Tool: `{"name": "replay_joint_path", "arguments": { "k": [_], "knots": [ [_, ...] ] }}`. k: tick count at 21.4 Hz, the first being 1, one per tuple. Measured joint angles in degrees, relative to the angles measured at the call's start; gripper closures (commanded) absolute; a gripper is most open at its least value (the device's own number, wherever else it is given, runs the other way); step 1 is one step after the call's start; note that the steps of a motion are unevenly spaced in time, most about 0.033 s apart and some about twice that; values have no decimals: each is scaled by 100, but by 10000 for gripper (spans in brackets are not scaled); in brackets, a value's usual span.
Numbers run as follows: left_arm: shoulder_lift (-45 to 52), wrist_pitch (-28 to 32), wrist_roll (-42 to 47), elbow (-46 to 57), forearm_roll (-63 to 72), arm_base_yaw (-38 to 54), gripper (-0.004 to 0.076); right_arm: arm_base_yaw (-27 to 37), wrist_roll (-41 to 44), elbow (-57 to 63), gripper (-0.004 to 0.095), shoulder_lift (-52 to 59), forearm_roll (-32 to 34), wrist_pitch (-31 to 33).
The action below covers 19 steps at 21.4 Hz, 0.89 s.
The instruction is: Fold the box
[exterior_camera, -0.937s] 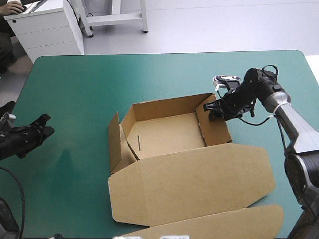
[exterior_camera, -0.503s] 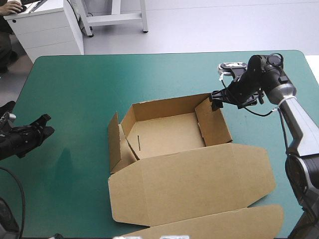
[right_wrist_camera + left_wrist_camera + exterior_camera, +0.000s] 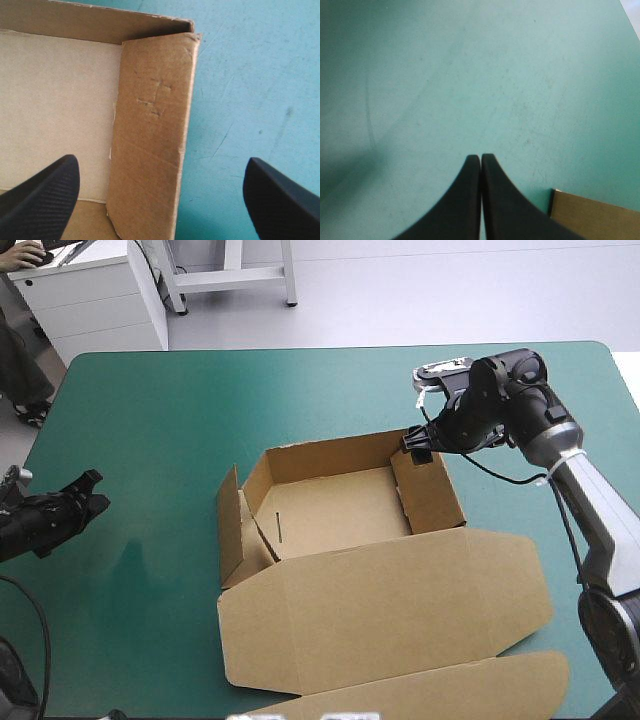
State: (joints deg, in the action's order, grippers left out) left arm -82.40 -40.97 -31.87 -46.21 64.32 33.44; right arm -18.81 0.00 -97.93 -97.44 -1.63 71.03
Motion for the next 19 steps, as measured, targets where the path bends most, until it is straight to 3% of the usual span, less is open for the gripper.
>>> {"name": "replay_joint_path", "arguments": {
  "k": [6, 19],
  "knots": [
    [0, -16, -27, 0, 0, -130, 734, 0, 0, 531, 89, -74, 55, 1],
    [0, 31, -69, 0, 5, -169, 734, 0, -56, 543, 99, -987, -51, -261]
  ]
}}
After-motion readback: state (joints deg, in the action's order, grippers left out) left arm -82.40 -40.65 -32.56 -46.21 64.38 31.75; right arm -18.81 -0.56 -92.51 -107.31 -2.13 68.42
